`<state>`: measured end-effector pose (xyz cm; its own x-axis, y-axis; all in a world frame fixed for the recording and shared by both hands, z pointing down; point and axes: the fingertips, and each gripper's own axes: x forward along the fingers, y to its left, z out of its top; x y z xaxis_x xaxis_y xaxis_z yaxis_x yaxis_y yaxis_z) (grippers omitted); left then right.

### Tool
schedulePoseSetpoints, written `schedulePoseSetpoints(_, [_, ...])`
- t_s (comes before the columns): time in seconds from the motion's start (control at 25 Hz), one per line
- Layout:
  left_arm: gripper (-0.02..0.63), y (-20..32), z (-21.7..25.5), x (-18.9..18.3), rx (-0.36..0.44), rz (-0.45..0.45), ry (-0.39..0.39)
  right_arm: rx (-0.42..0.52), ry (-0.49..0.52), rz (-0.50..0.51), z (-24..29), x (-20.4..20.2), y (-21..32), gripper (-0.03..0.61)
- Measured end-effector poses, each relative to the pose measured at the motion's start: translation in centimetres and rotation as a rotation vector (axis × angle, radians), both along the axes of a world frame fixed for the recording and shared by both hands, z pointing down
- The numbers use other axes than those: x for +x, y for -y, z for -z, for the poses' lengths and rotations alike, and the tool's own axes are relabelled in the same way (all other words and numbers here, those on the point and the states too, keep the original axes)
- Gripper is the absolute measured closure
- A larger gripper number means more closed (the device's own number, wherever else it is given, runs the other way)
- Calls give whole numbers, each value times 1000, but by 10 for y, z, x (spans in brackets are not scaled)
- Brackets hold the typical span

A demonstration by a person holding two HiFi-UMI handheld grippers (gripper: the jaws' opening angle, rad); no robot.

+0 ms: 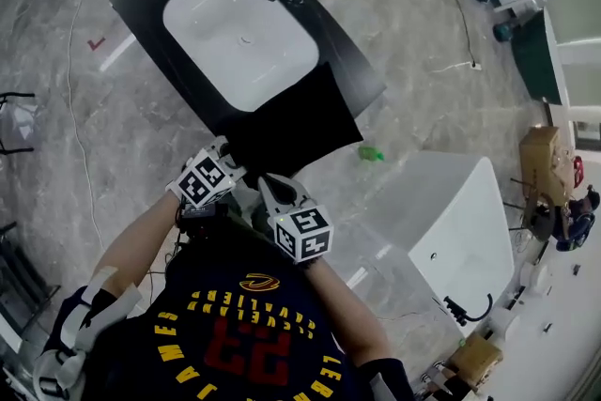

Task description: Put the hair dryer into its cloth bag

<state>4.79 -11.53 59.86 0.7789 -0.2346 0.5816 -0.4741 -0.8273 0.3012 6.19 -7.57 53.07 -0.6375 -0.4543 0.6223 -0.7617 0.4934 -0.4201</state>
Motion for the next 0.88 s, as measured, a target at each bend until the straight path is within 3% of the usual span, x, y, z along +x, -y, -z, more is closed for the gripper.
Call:
schedulePoseSetpoints(0.2, [471,4,40,-81,51,186,-3,-4,-52,26,-20,-9,6,563])
schedulePoseSetpoints(0.32, [471,7,77,-114,115,287,-38,45,-119,52,-23,-17,9,472])
schedulePoseSetpoints(0.4, [471,5,103,-123,157,336,-77,70,-124,43,-14,-19,10,460])
schedulePoseSetpoints(0.56, [471,-15,173,-112,199,374,-210,123,-63,-34,38,-10,2,460])
schedulePoseSetpoints(0.88, [472,-29,334,-34,411,293,-460,408,140,-184,192,36,26,462])
